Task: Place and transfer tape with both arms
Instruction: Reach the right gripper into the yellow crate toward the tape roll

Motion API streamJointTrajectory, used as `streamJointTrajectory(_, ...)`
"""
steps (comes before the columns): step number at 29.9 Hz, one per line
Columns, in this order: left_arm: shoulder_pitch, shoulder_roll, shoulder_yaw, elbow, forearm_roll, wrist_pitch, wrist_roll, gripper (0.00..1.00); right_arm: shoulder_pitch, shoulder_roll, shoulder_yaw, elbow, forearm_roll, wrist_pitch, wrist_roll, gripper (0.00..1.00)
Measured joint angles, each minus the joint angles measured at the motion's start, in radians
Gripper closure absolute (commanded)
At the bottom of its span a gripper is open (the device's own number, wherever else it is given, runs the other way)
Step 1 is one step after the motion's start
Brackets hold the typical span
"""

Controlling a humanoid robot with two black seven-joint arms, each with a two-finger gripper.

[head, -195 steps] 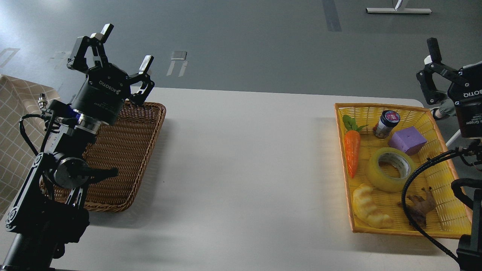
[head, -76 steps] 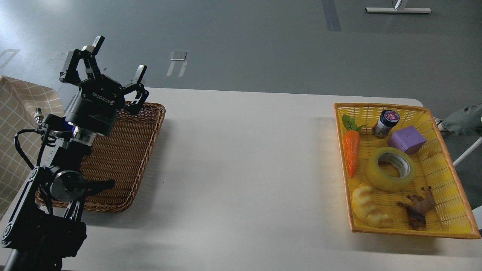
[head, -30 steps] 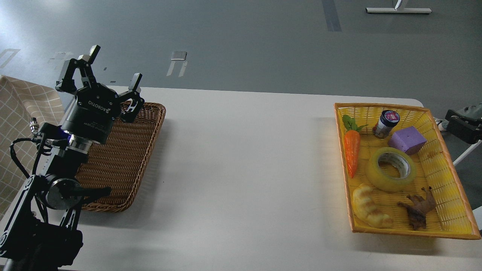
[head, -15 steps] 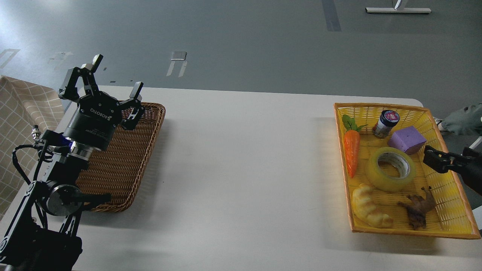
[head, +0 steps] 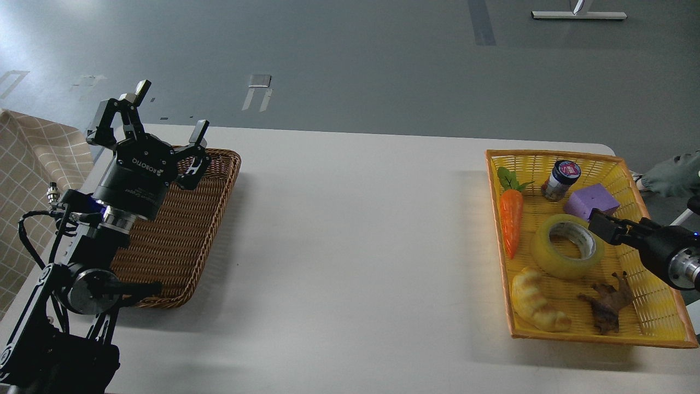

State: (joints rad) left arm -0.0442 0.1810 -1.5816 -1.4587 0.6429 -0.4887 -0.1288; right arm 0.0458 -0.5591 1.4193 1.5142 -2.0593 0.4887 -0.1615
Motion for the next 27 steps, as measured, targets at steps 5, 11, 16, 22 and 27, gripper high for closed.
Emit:
streamJointTrajectory(5,0.02,0.009,-0.006,0.0,0.001,0.0,0.0,0.0,0.006,-0.027,-0.004,0.006,0.01,0.0,-0.004,0.07)
streamJointTrajectory(11,0.024,0.011,-0.012,0.001,0.001,0.0,0.0,0.0,0.004,-0.056,-0.007,0.012,0.011,0.0,-0.004,0.07)
streamJointTrajectory(16,0.024,0.008,-0.012,0.001,0.001,0.0,0.0,0.0,0.005,-0.071,-0.024,0.003,0.006,0.0,-0.004,0.07)
streamJointTrajectory(22,0.026,0.006,-0.012,0.0,0.0,0.0,0.0,0.0,0.017,-0.063,-0.064,-0.005,0.001,0.0,-0.012,0.07)
streamJointTrajectory(27,0.026,0.006,-0.013,0.0,-0.002,0.0,0.0,0.0,0.019,-0.05,-0.089,-0.014,-0.013,0.0,-0.016,0.05)
